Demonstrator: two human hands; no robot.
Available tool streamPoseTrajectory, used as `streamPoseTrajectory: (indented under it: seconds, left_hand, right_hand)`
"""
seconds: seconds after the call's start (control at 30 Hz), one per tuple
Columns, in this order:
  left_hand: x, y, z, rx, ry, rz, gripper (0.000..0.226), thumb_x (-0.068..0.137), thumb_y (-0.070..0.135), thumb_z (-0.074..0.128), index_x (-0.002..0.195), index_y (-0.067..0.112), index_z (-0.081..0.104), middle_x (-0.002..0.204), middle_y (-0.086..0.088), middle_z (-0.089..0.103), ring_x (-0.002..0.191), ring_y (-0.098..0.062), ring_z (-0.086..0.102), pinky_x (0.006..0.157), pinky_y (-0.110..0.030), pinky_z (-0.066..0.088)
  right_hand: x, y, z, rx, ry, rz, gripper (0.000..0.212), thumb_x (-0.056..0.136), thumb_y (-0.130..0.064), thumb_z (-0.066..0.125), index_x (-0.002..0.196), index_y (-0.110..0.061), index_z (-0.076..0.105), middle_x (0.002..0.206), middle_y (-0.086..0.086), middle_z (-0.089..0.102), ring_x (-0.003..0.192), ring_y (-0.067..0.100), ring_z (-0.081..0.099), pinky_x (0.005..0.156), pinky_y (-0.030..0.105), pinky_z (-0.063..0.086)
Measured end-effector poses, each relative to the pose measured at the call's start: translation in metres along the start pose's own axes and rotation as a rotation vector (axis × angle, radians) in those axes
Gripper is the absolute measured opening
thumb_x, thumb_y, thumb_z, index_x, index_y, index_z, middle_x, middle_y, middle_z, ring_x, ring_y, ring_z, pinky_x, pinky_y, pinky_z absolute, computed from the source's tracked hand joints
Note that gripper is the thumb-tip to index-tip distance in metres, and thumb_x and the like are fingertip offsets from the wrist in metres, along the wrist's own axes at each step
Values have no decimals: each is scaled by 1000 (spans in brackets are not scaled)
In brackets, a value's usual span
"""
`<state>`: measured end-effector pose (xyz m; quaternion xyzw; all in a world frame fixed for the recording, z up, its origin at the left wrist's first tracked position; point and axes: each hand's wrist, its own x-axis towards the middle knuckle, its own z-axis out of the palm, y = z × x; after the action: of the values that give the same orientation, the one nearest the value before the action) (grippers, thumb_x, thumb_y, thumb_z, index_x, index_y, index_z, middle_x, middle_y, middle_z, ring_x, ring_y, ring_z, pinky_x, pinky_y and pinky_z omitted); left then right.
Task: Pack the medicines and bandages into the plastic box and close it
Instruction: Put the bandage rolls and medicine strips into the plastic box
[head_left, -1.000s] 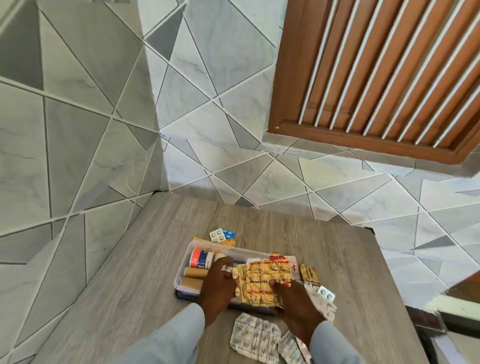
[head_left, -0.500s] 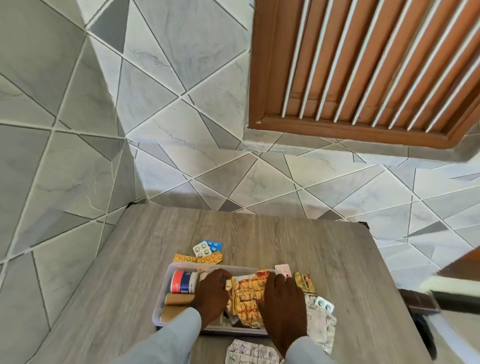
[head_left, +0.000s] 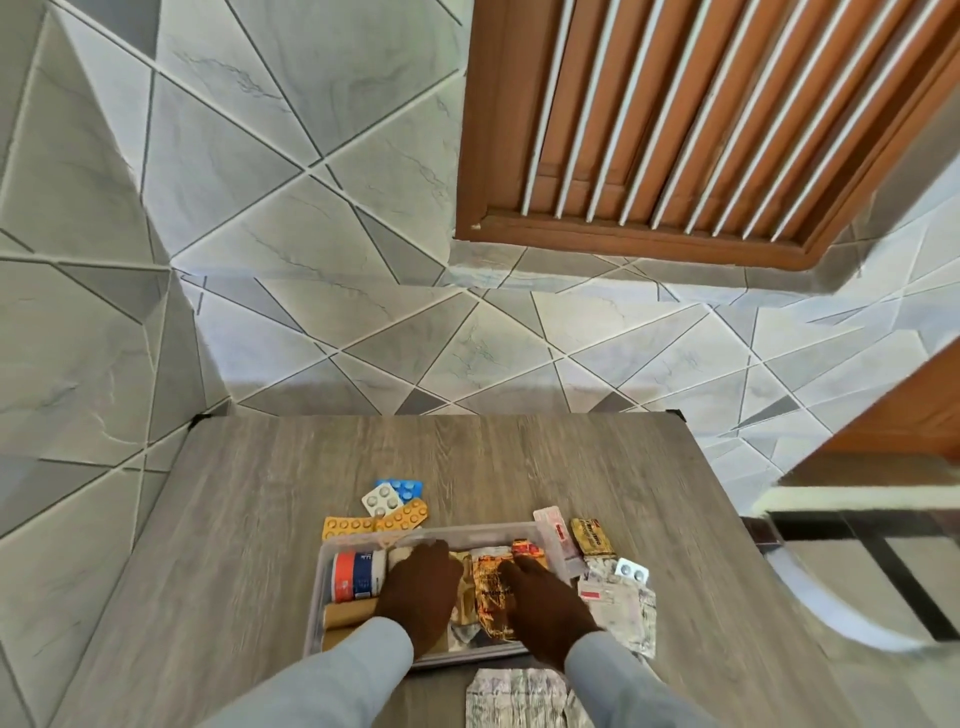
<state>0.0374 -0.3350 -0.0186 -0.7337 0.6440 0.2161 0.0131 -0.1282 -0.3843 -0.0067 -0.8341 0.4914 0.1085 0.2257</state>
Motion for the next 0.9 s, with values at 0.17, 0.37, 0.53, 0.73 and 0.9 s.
streamPoseTrajectory:
  seconds: [0.17,0.37,0.53,0.73,0.9]
  left_hand:
    - [-12,0,-4,212,-8,77,40,90,9,50,129,14,49,148,-12,34,133,-34,35,105,-49,37]
    - [-24,3,-20,45,145,196,49,87,6,49,134,19,45,140,-5,41,130,-27,39,107,-40,37]
    - [-41,25,-14,-61,178,332,31,96,26,41,123,19,55,129,-4,55,121,-25,50,100,-40,42]
    - [-82,59,34,-35,-17,411,44,91,47,42,130,28,49,137,2,52,129,-21,45,105,-32,35]
    - [-92,61,72,261,29,398,70,77,56,58,140,30,41,150,-1,39,138,-23,35,115,-42,26]
  right_hand:
    - [-3,-5,-3,22,35,17,45,85,-21,59,128,-23,44,138,4,49,119,30,53,96,45,48]
    - [-30,-5,-12,173,193,41,47,91,-19,54,136,-24,45,140,0,52,124,23,52,104,38,43]
    - [-73,28,-14,403,432,150,37,91,-18,58,128,-20,53,130,-1,57,119,19,53,106,38,41]
    - [-123,89,25,290,316,423,52,84,-34,66,131,-20,48,132,6,55,121,25,50,102,35,40]
    - [-144,115,53,148,31,431,115,61,-69,69,151,-29,8,159,5,15,146,29,14,113,48,24]
